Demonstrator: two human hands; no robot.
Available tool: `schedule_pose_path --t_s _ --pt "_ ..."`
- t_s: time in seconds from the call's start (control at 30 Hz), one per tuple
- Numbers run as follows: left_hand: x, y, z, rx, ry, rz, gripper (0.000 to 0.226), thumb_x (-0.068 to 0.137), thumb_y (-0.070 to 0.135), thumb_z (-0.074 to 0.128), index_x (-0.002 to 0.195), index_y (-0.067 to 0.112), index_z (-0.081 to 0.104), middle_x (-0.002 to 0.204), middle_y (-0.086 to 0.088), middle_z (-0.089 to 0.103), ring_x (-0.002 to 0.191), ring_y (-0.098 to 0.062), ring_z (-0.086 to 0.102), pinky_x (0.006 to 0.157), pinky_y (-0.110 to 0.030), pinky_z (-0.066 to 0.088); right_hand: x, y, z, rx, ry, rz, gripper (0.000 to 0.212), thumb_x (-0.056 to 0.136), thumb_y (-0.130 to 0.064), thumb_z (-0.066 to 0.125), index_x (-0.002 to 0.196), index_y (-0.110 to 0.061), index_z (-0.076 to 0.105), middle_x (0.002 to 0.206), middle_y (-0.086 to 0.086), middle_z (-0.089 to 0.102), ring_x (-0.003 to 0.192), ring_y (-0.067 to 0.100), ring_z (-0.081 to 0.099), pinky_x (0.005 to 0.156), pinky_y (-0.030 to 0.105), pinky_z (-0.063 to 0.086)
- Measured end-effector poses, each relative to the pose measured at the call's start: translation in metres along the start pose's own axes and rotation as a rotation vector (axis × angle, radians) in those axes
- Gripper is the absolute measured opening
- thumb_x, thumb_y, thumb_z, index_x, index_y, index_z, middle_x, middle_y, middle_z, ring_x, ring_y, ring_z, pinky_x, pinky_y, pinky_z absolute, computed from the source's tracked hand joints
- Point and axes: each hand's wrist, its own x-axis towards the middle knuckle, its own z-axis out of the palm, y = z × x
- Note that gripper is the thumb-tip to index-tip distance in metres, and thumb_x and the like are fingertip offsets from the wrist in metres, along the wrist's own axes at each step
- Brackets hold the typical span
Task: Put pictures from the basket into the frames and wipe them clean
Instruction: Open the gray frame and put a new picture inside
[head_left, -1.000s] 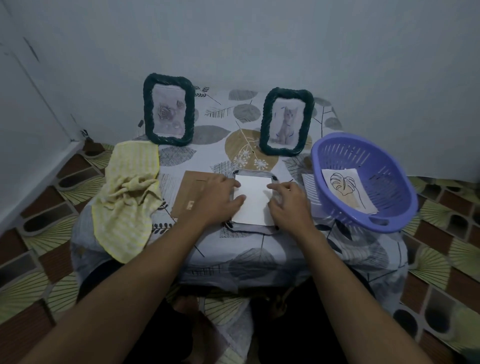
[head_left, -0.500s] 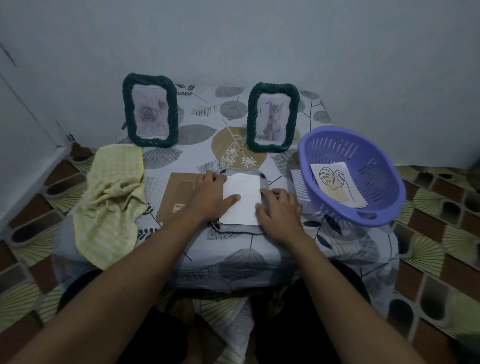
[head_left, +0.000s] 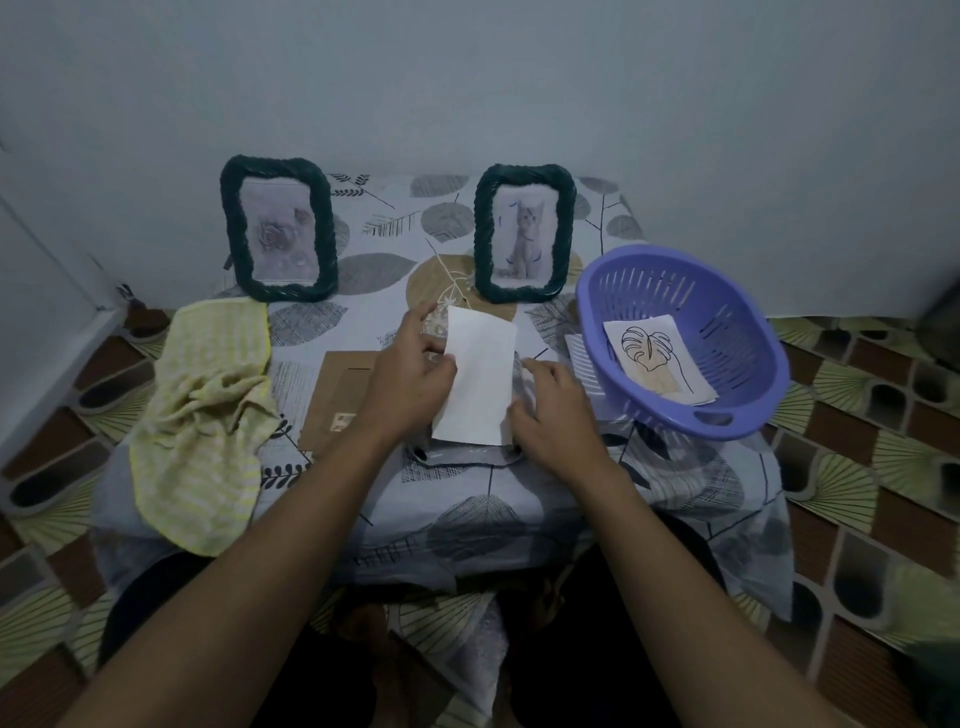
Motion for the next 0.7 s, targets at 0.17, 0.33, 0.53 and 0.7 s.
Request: schedule_pose_path --t_s 0.17,0.33,0.53,0.7 --pt "0.007 0.016 0.001 -0.12 0.031 -0.035 0.056 0.093 0.011 0.057 0.143 0.03 0.042 0.101 0.006 0.07 0.08 -0.01 0.065 0.072 -0.026 0.049 -0.004 -0.005 -0.031 -0.081 0.23 -0.183 0.036 0.088 -0.01 0.054 0.122 -0.012 0.065 0.118 0.006 0.067 0.109 0.027 0.056 0.094 0.038 0.043" --pt "0.02 0.024 0.014 -0.289 0.049 -0.157 0.048 0.091 0.008 0.056 0.133 0.03 0.049 0.092 0.009 0.068 0.092 -0.017 0.068 0.084 -0.041 0.058 -0.005 0.001 -0.062 -0.255 0.343 -0.068 0.036 0.084 -0.016 0.056 0.118 -0.017 0.066 0.118 0.004 0.065 0.112 0.029 0.05 0.09 0.04 0.036" --pt "0.029 0.028 0.039 -0.525 0.014 -0.28 0.045 0.092 -0.003 0.051 0.133 0.016 0.053 0.097 0.0 0.069 0.087 -0.018 0.066 0.075 -0.035 0.059 0.0 0.02 -0.087 -0.202 0.043 0.199 0.047 0.09 -0.027 0.053 0.136 -0.017 0.052 0.131 0.007 0.062 0.116 0.032 0.055 0.097 0.043 0.043" --pt "0.035 0.031 0.068 -0.576 -0.026 -0.388 0.041 0.091 -0.004 0.049 0.127 0.013 0.057 0.104 -0.008 0.069 0.085 -0.021 0.066 0.061 -0.032 0.057 -0.001 0.021 -0.091 -0.136 0.003 0.188 0.035 0.092 -0.027 0.052 0.126 -0.019 0.06 0.116 0.007 0.068 0.101 0.031 0.061 0.087 0.045 0.053"
